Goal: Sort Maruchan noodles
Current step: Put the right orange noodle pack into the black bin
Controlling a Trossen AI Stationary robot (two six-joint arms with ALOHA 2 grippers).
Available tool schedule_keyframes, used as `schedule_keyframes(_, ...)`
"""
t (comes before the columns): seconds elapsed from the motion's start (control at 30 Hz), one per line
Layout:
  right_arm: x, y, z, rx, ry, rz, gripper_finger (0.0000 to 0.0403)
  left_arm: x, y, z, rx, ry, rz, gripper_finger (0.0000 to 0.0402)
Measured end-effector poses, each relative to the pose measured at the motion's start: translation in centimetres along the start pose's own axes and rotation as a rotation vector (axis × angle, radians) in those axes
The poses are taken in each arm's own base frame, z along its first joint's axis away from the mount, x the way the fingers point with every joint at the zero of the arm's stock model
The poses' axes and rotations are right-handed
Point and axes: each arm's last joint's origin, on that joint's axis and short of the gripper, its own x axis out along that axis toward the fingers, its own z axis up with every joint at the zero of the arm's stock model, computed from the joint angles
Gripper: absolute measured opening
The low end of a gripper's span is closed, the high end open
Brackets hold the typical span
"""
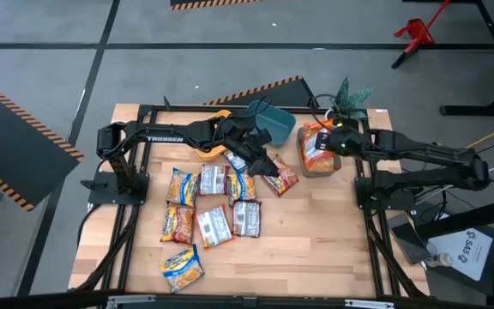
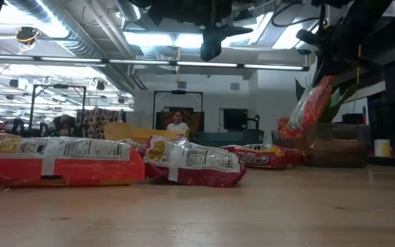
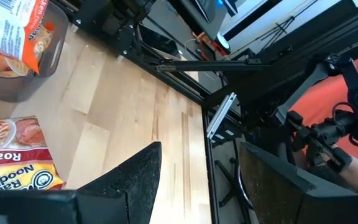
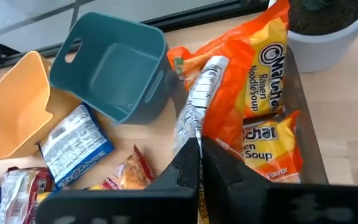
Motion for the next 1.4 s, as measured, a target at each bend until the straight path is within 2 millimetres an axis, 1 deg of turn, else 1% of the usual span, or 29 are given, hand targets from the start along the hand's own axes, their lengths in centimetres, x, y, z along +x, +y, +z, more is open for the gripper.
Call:
schedule_keyframes(0.4, 1.3, 0.8, -0.4, -0.027, 0.035, -0.022, 0.0000, 0.0, 0.1, 0.1, 0.022, -0.020, 0.024, 0.0210)
schedule_keyframes(0.77, 2.6, 1.2, -0.9, -0.059, 0.047, -0.082, 0.0000, 0.0, 0.0, 0.1, 0.026, -0.019, 0.024, 0.0210)
schedule_keyframes(0.9, 3.2, 1.2, -1.3, -0.090, 0.096, -0.108, 0.0005, 0.0, 0.1, 0.1, 0.025, -0.018, 0.023, 0.0210)
schedule_keyframes(0.97, 3.5, 1.1, -1.5, -0.106, 0.117, -0.139, 0.0016, 0.0, 0.1, 0.1, 0.025, -0.018, 0.022, 0.0210)
schedule_keyframes(1.03, 3.7, 0.9, -1.7, -0.122, 0.142, -0.172, 0.0035, 0.0, 0.1, 0.1, 0.025, -0.018, 0.022, 0.0210)
schedule_keyframes(1.23, 3.7, 0.2, -2.0, -0.156, 0.173, -0.249, 0.0115, 0.0, 0.1, 0.1, 0.025, -0.018, 0.022, 0.0210)
schedule_keyframes(1.33, 3.3, 0.1, -1.8, -0.162, 0.187, -0.282, 0.0140, 0.0, 0.1, 0.1, 0.025, -0.016, 0.020, 0.0210)
schedule_keyframes(1.4, 2.6, 0.4, -1.4, -0.144, 0.181, -0.294, 0.0145, 0.0, 0.1, 0.1, 0.025, -0.016, 0.020, 0.0210)
